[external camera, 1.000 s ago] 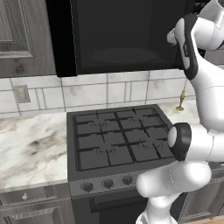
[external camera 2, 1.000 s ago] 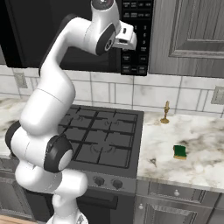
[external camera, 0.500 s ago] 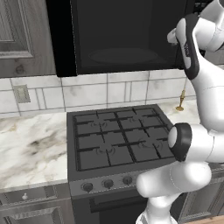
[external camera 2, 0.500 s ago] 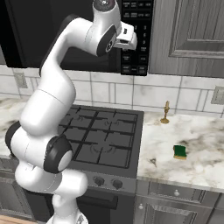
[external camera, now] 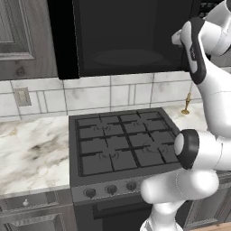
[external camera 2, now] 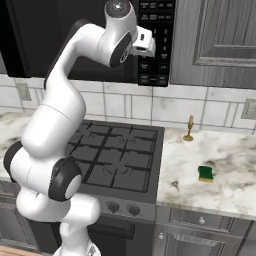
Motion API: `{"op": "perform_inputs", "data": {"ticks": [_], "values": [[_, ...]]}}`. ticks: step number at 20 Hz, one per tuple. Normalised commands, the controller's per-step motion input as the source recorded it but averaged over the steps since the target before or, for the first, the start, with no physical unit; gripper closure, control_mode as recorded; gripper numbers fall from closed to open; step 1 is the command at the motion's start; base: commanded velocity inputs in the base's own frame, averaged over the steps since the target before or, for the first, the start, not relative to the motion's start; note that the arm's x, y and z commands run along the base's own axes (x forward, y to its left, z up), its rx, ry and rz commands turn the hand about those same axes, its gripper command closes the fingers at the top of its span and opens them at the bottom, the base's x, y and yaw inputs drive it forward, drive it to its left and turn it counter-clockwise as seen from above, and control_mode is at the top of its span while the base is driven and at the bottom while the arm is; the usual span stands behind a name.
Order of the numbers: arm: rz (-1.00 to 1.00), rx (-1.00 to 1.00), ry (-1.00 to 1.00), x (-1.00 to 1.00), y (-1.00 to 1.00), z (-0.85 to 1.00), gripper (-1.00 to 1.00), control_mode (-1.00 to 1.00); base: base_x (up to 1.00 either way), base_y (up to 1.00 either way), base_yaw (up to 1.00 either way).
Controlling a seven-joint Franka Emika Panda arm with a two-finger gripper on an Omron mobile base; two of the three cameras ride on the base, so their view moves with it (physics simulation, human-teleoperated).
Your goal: Place the sponge inside the microwave to prepare for sanitizing.
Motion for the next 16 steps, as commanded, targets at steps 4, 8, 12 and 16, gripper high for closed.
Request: {"op": "perform_inputs", "data": {"ticks": [4,8,12,16], "values": [[0.00,0.01,-0.02,-0.09,0.10,0.01,1.00,-1.00,0.00,0.00,0.00],[0.00,0.00,-0.08,-0.48,0.12,0.06,1.00,-1.00,0.00,0.00,0.00],[0.00,0.02,-0.11,-0.68,0.13,0.07,1.00,-1.00,0.00,0.00,0.00],[0.00,0.04,-0.16,-0.74,0.13,0.11,1.00,-1.00,0.00,0.00,0.00]]}}
